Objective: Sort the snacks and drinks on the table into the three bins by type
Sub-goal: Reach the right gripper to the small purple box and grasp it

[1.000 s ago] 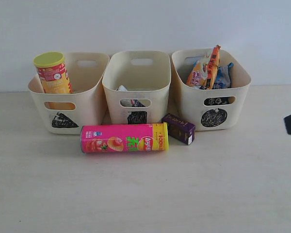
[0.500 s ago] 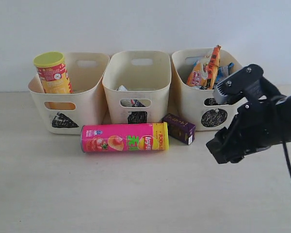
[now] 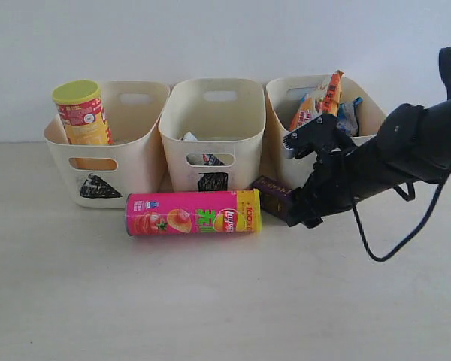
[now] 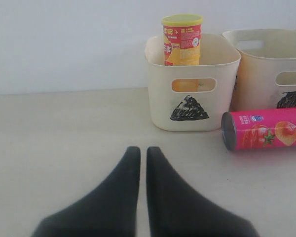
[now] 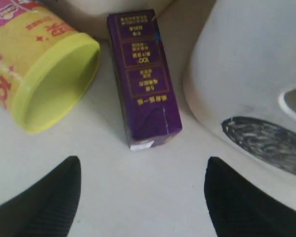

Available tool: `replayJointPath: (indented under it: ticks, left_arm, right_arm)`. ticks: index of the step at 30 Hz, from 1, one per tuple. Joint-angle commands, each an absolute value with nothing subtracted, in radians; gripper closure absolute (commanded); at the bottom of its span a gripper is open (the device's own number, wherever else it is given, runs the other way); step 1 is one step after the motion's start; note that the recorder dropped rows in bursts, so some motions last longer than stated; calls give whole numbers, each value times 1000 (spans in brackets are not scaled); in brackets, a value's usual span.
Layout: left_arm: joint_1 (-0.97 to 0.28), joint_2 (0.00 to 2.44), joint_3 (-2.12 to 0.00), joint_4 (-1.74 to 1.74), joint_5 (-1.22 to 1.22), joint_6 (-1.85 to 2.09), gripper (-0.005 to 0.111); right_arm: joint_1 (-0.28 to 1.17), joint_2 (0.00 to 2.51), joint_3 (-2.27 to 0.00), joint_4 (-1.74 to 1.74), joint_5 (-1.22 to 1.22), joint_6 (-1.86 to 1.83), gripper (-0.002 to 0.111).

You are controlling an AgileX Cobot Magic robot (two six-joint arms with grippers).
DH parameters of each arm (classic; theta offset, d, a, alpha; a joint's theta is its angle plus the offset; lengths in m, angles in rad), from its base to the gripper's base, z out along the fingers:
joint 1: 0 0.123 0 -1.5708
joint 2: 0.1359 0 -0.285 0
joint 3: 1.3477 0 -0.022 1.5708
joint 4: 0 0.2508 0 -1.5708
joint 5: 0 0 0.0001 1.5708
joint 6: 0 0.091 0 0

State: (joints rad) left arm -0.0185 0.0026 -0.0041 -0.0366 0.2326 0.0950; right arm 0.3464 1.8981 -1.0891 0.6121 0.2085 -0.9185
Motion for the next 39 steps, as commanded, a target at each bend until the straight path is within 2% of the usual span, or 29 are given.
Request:
replayJointPath:
  ticks: [1,21,23,31,39]
  left_arm:
    - [-21,0,0,-40,229,98,103]
    - [-21,0,0,-40,229,98,103]
    - [-21,0,0,-40,229,98,103]
    - [-21,0,0,-40,229,98,103]
    - [-21,0,0,-40,229,98,103]
  right_arm:
    - [346,1959,-1165,614,228,-927,45]
    - [348,2082,-1273,625,191,-941,46]
    - [348,2089,-1280,625,198,-941,55]
    - [348,2076,-1280,627,269,-941,107]
    - [348,2010,-1280,621,387,-932,108]
